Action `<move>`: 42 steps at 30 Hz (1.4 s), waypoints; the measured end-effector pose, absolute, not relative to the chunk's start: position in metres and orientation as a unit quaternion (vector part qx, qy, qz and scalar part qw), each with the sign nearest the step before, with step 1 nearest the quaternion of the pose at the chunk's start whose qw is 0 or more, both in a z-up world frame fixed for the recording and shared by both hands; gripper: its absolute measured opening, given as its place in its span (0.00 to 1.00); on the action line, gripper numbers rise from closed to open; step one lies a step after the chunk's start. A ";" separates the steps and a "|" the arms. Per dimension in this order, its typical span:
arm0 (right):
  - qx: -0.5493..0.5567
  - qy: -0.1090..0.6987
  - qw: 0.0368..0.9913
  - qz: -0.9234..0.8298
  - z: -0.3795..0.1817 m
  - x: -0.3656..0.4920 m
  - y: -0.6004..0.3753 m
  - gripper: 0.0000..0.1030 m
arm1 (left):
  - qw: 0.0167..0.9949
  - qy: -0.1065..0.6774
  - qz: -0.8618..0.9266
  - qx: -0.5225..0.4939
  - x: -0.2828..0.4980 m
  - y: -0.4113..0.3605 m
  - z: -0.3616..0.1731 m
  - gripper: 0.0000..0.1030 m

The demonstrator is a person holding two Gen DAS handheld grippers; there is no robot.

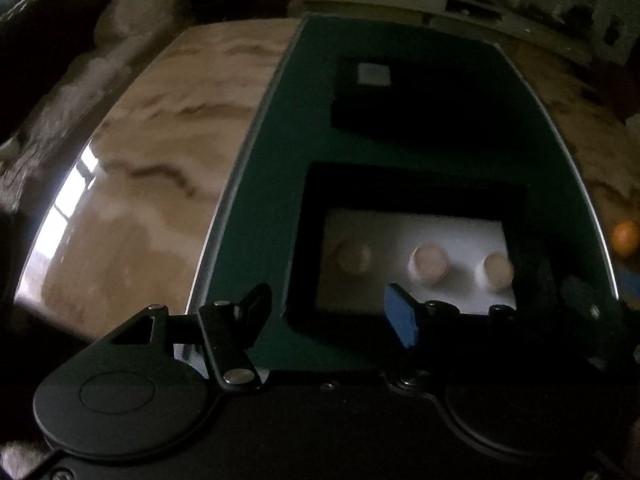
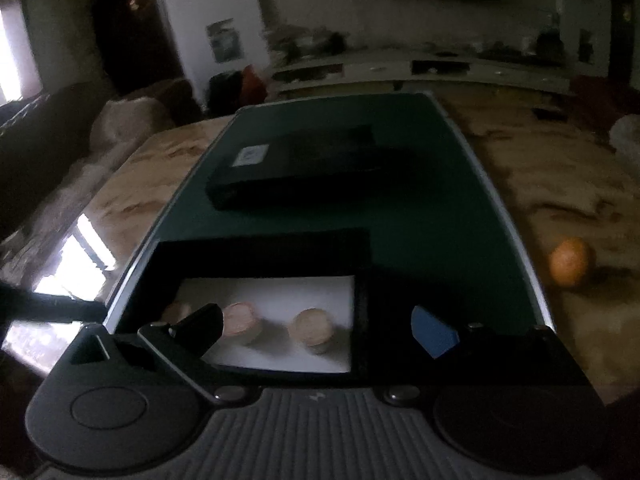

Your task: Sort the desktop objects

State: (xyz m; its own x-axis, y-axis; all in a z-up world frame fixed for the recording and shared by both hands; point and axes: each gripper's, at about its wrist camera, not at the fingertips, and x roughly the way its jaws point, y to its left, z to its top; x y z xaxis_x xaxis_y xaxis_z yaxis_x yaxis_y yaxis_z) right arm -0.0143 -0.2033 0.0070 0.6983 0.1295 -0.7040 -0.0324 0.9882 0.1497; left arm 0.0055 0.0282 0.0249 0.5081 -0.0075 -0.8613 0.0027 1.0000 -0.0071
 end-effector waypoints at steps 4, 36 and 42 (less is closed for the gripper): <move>0.042 0.398 0.915 0.054 0.002 -0.017 -0.175 1.00 | 0.868 0.496 -0.006 -0.002 -0.019 0.030 0.020 0.60; 0.029 0.417 0.908 0.037 -0.011 -0.017 -0.137 1.00 | 0.855 0.519 -0.026 0.003 -0.023 0.033 -0.012 0.64; 0.026 0.414 0.909 0.041 -0.010 -0.016 -0.136 1.00 | 0.853 0.521 -0.031 0.006 -0.021 0.028 -0.013 0.65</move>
State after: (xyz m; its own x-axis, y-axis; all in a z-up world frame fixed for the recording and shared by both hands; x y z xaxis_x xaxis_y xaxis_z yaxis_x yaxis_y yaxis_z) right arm -0.0156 -0.1357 -0.0099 0.6535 0.0959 -0.7508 -0.0522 0.9953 0.0817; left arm -0.0214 0.0276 -0.0127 0.4553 -0.0466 -0.8891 0.0589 0.9980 -0.0222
